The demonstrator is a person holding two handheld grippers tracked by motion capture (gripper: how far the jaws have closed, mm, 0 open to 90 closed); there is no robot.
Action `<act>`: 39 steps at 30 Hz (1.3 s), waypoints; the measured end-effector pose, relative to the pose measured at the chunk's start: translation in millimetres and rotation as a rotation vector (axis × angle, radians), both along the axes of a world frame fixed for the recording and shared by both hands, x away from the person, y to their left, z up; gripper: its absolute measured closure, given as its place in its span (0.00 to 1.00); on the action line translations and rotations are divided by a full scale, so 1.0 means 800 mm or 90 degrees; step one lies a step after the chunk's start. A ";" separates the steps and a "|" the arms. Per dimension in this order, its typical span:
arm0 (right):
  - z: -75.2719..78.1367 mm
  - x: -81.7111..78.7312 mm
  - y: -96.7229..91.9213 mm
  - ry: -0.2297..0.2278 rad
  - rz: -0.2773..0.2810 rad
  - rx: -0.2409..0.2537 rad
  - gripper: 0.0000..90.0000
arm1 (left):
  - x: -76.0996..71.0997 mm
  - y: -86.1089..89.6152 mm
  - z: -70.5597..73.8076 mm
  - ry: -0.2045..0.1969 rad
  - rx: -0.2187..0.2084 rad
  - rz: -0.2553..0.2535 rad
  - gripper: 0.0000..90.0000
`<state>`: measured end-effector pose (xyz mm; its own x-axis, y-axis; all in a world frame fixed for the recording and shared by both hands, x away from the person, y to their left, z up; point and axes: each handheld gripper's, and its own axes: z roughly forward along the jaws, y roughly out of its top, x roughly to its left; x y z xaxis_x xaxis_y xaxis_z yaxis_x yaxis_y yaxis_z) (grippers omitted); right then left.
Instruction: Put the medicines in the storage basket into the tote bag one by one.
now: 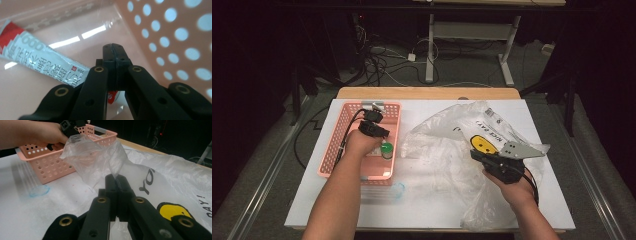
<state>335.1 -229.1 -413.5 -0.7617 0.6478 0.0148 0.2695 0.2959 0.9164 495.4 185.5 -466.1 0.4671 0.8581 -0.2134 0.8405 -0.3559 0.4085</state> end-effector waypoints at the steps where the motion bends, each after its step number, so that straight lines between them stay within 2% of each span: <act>1: 0.000 0.000 0.000 -0.001 0.000 0.000 1.00 | 0.000 0.001 -0.001 0.008 0.001 0.000 0.97; 2: 0.000 0.000 0.000 -0.002 0.000 0.000 1.00 | 0.000 0.001 -0.001 0.015 0.005 -0.001 0.97; 9: 0.000 -0.001 0.001 -0.002 0.001 -0.002 1.00 | -0.007 0.009 0.002 0.026 0.039 0.000 0.97; 12: 0.002 -0.002 0.001 -0.005 0.002 -0.003 1.00 | -0.012 0.017 0.001 0.020 0.039 0.008 0.97; 19: 0.002 -0.003 -0.001 -0.006 -0.002 -0.001 1.00 | -0.018 0.030 0.003 0.020 0.060 0.026 0.97; 23: 0.003 -0.003 -0.002 -0.009 -0.002 -0.002 1.00 | -0.022 0.034 0.010 0.000 0.054 0.029 0.97; 27: 0.005 -0.004 -0.004 -0.010 -0.006 0.003 1.00 | -0.027 0.040 0.021 -0.031 0.042 0.038 0.97; 31: 0.006 -0.004 -0.003 -0.012 -0.004 0.001 1.00 | -0.028 0.047 0.023 -0.053 0.035 0.074 0.97; 33: 0.005 -0.005 -0.002 -0.011 -0.003 0.002 1.00 | -0.025 0.050 0.021 -0.052 0.031 0.095 0.86; 34: 0.005 -0.005 -0.002 -0.011 -0.002 0.001 1.00 | -0.024 0.052 0.020 -0.050 0.026 0.093 0.86; 36: 0.004 -0.005 -0.001 -0.008 -0.002 0.002 1.00 | -0.020 0.051 0.017 -0.055 0.022 0.101 0.77; 39: 0.003 -0.003 -0.001 -0.008 0.000 0.000 1.00 | -0.015 0.051 0.013 -0.057 0.025 0.129 0.57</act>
